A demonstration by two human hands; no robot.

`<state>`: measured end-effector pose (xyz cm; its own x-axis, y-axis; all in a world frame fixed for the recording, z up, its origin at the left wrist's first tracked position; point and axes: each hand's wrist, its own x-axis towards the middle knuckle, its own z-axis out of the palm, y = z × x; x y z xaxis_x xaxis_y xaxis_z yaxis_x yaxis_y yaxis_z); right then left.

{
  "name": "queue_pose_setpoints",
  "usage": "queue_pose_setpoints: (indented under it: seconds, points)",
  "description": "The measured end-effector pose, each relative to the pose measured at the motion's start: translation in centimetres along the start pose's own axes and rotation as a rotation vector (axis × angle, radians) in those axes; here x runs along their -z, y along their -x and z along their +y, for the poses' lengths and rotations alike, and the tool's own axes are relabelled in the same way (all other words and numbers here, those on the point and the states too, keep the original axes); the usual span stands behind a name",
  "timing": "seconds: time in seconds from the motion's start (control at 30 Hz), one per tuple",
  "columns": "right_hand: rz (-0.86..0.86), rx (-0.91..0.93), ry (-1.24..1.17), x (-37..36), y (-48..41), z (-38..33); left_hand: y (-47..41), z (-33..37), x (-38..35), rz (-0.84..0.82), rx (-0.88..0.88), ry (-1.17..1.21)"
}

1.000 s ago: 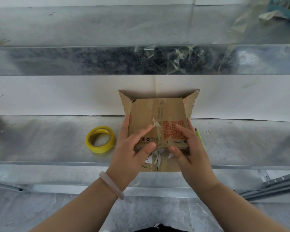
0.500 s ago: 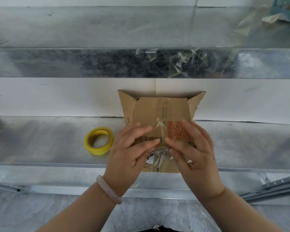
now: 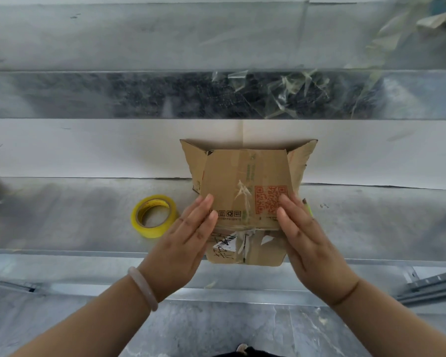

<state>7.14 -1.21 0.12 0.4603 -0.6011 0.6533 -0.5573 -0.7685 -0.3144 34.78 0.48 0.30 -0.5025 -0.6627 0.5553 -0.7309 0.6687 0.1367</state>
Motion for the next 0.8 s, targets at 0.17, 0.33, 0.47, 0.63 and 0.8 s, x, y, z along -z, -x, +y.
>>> queue_pose_setpoints:
  seconds: [0.17, 0.33, 0.47, 0.63, 0.8]
  points:
    - [-0.003, -0.068, 0.045, -1.1, 1.7, -1.2, 0.2, 0.8, -0.4, -0.012, 0.030, -0.002]
    - [-0.136, -0.291, -0.077, 1.0, 1.8, -2.1, -2.7, 1.5, 2.4, -0.001, 0.074, -0.105]
    - [-0.094, -0.486, -0.216, 1.8, 2.7, -3.0, -5.4, 2.0, 2.1, -0.083, 0.026, -0.111]
    - [-0.073, -1.053, -0.463, 2.7, 5.6, -5.7, -5.3, 2.3, 3.7, 0.061, 0.182, 0.176]
    - [0.105, -1.120, -0.633, 2.3, 5.8, -9.3, -4.0, 3.9, 5.0, 0.276, 0.428, 0.647]
